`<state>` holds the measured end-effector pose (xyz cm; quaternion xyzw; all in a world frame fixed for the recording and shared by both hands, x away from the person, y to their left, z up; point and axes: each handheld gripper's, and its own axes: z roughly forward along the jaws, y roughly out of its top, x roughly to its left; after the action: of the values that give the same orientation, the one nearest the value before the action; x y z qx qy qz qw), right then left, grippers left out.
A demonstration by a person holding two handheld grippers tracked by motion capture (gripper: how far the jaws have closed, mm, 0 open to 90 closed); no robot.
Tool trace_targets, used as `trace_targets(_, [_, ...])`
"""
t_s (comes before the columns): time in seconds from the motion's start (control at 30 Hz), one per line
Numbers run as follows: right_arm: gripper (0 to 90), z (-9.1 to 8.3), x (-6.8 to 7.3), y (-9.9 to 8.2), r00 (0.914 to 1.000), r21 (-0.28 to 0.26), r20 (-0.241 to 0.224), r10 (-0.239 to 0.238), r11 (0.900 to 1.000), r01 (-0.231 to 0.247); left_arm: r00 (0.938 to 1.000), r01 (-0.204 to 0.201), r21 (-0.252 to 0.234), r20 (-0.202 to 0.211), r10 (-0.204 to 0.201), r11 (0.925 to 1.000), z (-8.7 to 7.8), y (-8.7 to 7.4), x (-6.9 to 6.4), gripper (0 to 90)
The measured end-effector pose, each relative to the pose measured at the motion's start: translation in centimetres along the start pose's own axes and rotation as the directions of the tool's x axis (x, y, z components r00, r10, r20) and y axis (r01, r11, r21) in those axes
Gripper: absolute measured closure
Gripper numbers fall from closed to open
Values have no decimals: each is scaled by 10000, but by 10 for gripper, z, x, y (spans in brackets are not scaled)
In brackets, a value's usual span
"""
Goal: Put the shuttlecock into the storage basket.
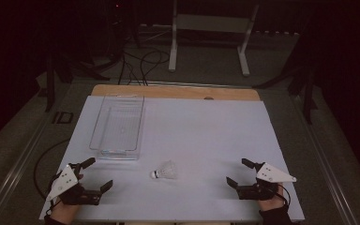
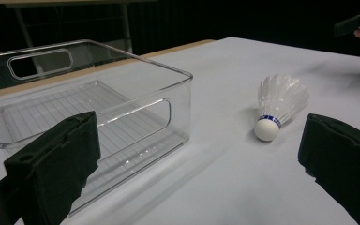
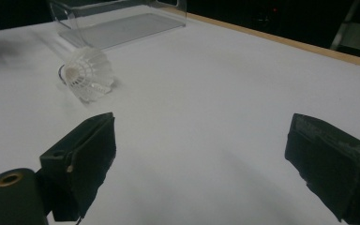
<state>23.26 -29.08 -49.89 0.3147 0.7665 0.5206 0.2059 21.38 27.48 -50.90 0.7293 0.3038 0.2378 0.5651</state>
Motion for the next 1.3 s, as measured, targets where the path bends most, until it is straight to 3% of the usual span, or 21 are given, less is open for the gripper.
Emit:
trace_targets(0.5, [89,-1,2,2,9997,-21,138,-183,9998,184,9998,206,-44,48,-206,9998,-2,4,3,0])
trace_targets(0.7, [89,-1,1,1,9996,8,232,-190,9998,190,9994,206,46,274,-207,9998,-4,12,4,0])
trace_targets(0.83, [89,-1,1,1,9994,59,299,-195,9998,194,9986,-114,305,521,98,9995,-3,23,2,0])
trace_targets(0.93, [89,-1,1,1,9995,33,283,-121,9999,120,9960,-581,757,718,527,9954,-1,32,1,0])
trace_targets(1.3, [89,-1,1,1,9997,56,189,-138,9999,137,9850,-1278,1413,1342,1090,9817,3,58,2,0])
